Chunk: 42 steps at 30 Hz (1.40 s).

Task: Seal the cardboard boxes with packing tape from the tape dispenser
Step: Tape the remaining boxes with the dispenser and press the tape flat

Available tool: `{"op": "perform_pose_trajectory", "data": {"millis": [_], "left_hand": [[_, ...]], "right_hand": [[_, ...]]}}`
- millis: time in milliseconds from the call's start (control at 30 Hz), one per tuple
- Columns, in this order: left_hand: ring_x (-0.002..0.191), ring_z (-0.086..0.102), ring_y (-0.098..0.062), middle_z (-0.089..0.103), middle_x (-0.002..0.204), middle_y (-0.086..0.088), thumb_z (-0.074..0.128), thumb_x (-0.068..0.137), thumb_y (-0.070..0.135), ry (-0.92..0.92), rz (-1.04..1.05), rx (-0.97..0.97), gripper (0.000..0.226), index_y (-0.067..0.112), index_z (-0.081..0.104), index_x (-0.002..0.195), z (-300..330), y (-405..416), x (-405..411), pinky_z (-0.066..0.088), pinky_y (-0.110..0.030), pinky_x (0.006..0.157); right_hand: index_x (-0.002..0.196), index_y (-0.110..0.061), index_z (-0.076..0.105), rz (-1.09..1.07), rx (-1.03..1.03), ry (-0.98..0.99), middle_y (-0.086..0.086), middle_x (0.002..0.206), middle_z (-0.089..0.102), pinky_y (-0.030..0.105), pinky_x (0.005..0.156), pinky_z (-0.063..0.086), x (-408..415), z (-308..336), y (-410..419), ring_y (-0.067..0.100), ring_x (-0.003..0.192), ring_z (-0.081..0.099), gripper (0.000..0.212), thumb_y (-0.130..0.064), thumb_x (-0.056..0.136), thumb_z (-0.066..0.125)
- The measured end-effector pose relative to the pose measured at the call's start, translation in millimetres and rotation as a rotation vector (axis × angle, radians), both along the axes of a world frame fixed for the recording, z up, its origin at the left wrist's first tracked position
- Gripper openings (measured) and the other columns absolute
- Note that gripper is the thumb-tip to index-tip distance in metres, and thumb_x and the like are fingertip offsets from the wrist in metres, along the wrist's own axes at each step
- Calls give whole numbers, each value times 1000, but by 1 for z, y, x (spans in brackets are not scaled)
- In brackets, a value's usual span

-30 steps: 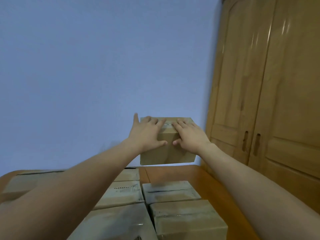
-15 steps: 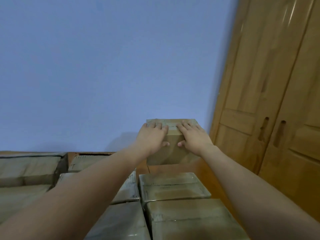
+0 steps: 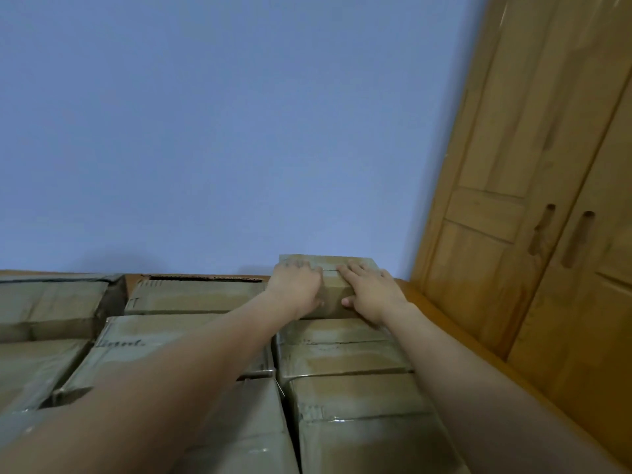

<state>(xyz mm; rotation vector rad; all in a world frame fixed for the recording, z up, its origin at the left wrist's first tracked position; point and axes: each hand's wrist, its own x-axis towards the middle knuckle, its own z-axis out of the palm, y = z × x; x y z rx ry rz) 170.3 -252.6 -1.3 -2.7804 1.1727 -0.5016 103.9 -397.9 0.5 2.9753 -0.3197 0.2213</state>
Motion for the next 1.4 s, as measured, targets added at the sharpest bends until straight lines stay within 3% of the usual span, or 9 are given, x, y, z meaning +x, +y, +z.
{"op": "perform_pose_trajectory", "data": {"millis": [167,333,500,600,733,900,1133,1267,1400], "left_hand": [[115,53,-28,60,122,-9,35,98,45,119,25,29,46,13,59,120,-14,3,-5,38,-33,81],[110,55,-27,63,116,-11,24,100,48,144,-1,20,56,10,62,113,-17,7,-10,34,-34,75],[114,54,-26,59,122,-9,28,100,47,224,8,-1,50,12,59,116,-6,21,-5,37,-35,82],[120,50,-25,54,131,-7,33,99,45,272,0,-113,46,12,56,123,3,44,8,41,-35,91],[140,31,-17,34,152,1,39,100,40,323,-84,-276,49,18,41,144,19,82,20,30,-32,108],[146,17,-14,20,159,1,42,99,43,301,-21,-209,57,18,31,149,28,130,41,17,-30,114],[143,26,-22,26,157,-2,41,100,41,548,55,42,53,28,29,150,19,165,67,20,-35,116],[144,22,-22,21,159,0,41,99,42,613,107,61,57,29,23,151,10,166,79,17,-39,118],[144,22,-20,22,158,5,58,80,55,775,90,13,83,32,21,151,12,168,89,20,-43,117]], "right_hand": [[152,-25,20,-4,222,165,-2,160,17,49,117,10,2,-15,5,18,146,13,56,-41,101,37],[149,-23,28,-4,302,125,-2,159,19,48,114,13,0,-18,12,18,145,17,51,-45,103,27],[148,-19,30,18,332,69,-1,155,29,43,113,22,0,-18,17,19,141,25,52,-43,102,34],[151,-17,24,24,386,11,1,159,20,36,117,18,3,-13,25,18,145,18,57,-40,101,39],[150,-16,26,78,341,-49,1,158,21,37,116,22,13,3,54,19,144,22,58,-42,101,40],[150,-19,27,197,303,-68,-2,156,26,39,111,29,37,18,109,19,141,27,57,-41,100,43],[146,-33,37,256,257,150,0,150,38,43,110,31,70,11,149,23,136,35,51,-42,96,46],[147,-31,36,223,329,205,-2,156,29,38,113,26,77,3,146,20,141,29,51,-48,99,39],[148,-29,32,217,375,241,-2,156,28,39,115,24,85,1,142,20,142,27,65,-59,92,45]]}}
